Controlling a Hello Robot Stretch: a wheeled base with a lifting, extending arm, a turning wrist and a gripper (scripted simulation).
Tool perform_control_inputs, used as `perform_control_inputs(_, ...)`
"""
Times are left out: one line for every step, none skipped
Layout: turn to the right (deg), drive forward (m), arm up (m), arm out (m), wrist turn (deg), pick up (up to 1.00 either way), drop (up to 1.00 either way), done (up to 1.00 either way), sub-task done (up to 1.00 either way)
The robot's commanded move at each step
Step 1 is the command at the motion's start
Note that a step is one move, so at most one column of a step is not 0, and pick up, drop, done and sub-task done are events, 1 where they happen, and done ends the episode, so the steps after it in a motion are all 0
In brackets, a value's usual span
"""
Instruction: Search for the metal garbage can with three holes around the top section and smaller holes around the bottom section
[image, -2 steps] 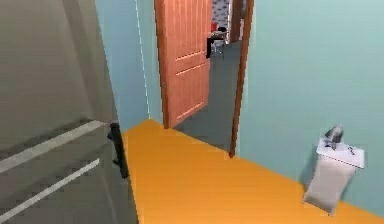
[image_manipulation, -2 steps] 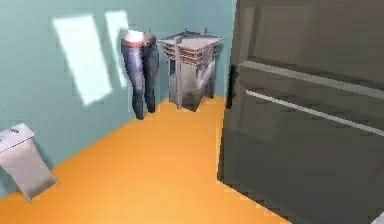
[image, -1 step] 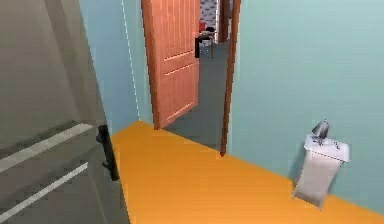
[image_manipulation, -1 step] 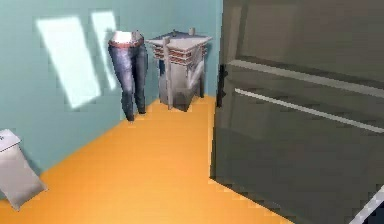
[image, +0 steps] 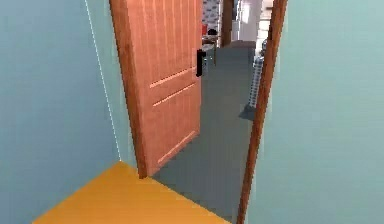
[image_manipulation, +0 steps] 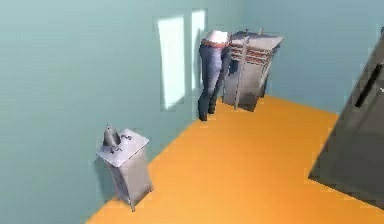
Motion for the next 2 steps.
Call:
perform_control_inputs(45.0,0.0,0.0,0.0,0.0,0.0,0.0,0.0,0.0)
perform_control_inputs(3.0,0.0,0.0,0.0,0.0,0.0,0.0,0.0,0.0)
